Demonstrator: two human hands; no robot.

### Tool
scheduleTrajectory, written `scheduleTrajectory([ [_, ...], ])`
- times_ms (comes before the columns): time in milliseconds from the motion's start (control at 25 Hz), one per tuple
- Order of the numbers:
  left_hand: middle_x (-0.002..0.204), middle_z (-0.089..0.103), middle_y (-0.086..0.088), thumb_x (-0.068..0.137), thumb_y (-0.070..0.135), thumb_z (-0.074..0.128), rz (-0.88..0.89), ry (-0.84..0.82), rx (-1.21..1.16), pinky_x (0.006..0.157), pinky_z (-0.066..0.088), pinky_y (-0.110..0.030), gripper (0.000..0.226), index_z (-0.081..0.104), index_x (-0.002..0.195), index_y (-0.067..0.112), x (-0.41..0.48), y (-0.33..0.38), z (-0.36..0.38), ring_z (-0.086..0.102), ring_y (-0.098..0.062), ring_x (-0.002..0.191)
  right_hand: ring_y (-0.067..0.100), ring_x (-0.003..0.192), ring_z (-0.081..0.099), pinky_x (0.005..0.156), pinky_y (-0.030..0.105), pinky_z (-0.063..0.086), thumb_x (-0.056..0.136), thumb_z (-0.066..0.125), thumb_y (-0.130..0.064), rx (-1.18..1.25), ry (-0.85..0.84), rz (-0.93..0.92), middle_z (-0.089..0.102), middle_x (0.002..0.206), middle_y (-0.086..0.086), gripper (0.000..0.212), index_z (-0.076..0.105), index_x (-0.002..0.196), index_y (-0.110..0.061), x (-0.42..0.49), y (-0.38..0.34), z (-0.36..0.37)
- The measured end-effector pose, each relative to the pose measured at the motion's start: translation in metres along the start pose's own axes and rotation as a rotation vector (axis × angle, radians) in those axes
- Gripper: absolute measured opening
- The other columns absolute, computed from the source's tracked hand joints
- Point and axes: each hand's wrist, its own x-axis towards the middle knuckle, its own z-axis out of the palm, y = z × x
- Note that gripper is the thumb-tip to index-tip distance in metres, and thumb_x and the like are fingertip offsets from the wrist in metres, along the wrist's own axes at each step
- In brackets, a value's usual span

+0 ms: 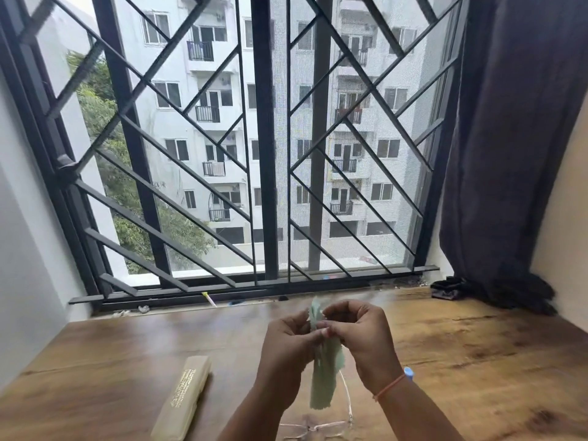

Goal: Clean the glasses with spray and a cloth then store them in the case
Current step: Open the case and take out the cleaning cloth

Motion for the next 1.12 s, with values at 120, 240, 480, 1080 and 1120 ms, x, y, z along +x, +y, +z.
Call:
scheduleTrajectory([
  [120,0.093,0.068,-0.028,0.064,-0.006,0.058,0.002,-0.042,-0.019,0.075,0.051,-0.037,0.034,0.072,0.093,0.004,0.002,0.000,-0.004,0.063,-0.032,0.082,0.021,0.056,0.061,0.051,0.025,0.050,0.060,0.072,0.018,0.120,-0.019,0.091,0.065,0.059,0.011,0.021,0.065,0.066,-0.001,0.002,-0.002,-0.005],
  [240,0.097,0.069,-0.024,0.071,-0.011,0.057,-0.003,0.038,-0.040,0.076,0.053,-0.037,0.041,0.069,0.102,0.012,0.006,0.007,-0.009,0.063,-0.030,0.085,0.023,0.056,0.060,0.055,0.030,0.049,0.062,0.070,0.018,0.168,0.003,0.140,0.065,0.060,0.012,0.021,0.064,0.067,-0.002,0.006,-0.003,-0.014],
  [480,0.095,0.067,-0.022,0.079,-0.012,0.061,0.033,0.270,0.094,0.065,0.058,-0.032,0.046,0.056,0.122,0.005,0.016,0.034,-0.042,0.064,-0.025,0.077,0.016,0.050,0.058,0.046,0.022,0.051,0.068,0.064,0.020,0.233,0.054,0.136,0.062,0.057,0.008,0.021,0.062,0.069,-0.001,0.019,-0.013,-0.045],
  [1080,0.101,0.058,-0.020,0.065,0.037,0.078,-0.497,0.107,0.050,0.072,0.052,-0.031,0.063,0.057,0.109,-0.002,0.002,-0.029,-0.017,0.058,-0.030,0.084,0.015,0.052,0.061,0.050,0.023,0.052,0.066,0.065,0.017,0.285,-0.035,0.129,0.064,0.055,0.006,0.019,0.064,0.069,-0.001,0.013,-0.023,-0.036],
  [1120,0.099,0.057,-0.024,0.068,0.038,0.072,-0.601,0.068,-0.033,0.070,0.053,-0.034,0.057,0.057,0.104,-0.004,0.000,-0.031,-0.013,0.058,-0.033,0.085,0.015,0.052,0.062,0.050,0.023,0.053,0.066,0.065,0.017,0.296,-0.042,0.127,0.064,0.056,0.006,0.019,0.064,0.069,-0.001,0.013,-0.024,-0.036],
])
